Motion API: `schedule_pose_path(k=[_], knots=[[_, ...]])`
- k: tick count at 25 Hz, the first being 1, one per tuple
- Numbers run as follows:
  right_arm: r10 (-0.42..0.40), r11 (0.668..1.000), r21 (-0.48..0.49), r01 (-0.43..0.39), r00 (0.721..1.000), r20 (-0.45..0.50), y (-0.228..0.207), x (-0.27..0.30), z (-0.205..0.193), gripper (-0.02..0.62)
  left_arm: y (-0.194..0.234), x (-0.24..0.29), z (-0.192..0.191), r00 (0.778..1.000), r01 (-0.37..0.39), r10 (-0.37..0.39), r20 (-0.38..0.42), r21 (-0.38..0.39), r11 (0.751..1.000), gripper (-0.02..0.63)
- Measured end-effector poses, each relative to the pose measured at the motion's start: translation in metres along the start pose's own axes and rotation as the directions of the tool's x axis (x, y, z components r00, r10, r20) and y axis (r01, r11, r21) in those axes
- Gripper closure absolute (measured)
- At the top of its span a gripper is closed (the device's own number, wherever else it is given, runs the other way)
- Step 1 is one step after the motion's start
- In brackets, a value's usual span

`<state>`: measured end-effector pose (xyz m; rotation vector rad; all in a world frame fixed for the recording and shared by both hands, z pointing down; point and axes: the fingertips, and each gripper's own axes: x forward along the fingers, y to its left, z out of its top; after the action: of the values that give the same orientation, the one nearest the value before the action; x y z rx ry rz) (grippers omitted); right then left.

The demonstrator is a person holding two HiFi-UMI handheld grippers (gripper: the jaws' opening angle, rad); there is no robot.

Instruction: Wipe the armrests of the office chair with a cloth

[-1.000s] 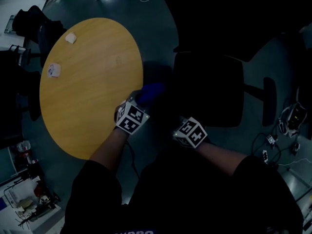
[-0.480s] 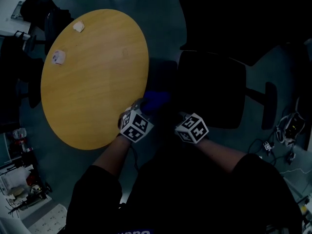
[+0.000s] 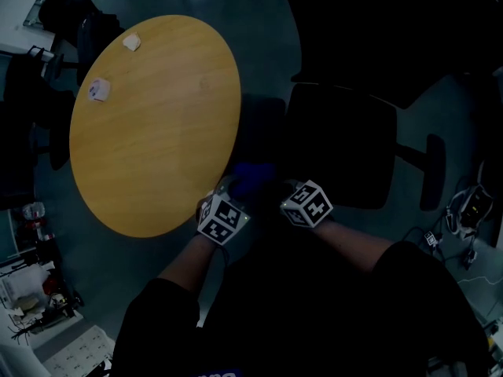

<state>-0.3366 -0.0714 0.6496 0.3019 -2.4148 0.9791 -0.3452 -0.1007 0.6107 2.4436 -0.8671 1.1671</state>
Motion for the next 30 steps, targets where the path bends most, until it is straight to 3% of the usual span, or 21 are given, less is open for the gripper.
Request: schedule_pose_path(k=[7,13,21,26,30], knots=[[0.02,0.999,0.028,-0.02,1.0,-0.008,-0.001,-0.001,0.0,0.591,-0.006,-0.006,0.009,1.0,0.01,-0.008,0.028,-0.06,0.998,0.495],[0.02,0.999,0.024,-0.021,1.0,0.018,-0.004,-0.01,0.006,0.591,0.046,-0.017,0.06,0.989,-0.058,0.067,0.132,-0.07,0.996,0.495],[-0.028,0.998,0.053,0.026,0.999,0.043,-0.022,-0.03,0.002,0.591,0.109,0.0,0.127,0.978,-0.1,0.09,0.187,0.047,0.994,0.495],[-0.032,0.997,0.069,0.028,0.998,0.053,-0.028,-0.042,0.001,0.591,0.121,0.031,0.148,0.986,-0.081,0.062,0.156,0.118,0.99,0.495],[0.011,0.999,0.031,-0.012,0.999,0.034,-0.018,-0.039,-0.002,0.591,0.123,0.058,0.159,0.994,-0.066,0.045,0.099,0.221,0.973,0.495]])
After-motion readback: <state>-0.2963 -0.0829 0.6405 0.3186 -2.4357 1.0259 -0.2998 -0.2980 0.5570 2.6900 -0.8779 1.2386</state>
